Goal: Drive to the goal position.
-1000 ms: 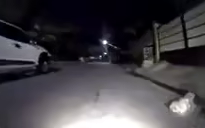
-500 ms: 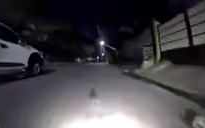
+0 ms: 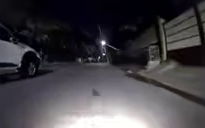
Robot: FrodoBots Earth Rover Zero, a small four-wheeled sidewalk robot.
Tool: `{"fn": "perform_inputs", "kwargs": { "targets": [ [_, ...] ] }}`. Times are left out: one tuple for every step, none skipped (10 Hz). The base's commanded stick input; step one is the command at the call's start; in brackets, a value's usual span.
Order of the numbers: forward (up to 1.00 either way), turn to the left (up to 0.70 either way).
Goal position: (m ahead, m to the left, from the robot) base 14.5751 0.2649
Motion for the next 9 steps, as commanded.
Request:
{"fn": "perform_inputs", "kwargs": {
  "targets": [
    [1.0, 0.05],
    [1.0, 0.05],
    [1.0, 0.05],
    [1.0, 0.05],
    [1.0, 0.05],
    [1.0, 0.05],
    [1.0, 0.05],
    [1.0, 0.05],
    [1.0, 0.05]
  ]
}}
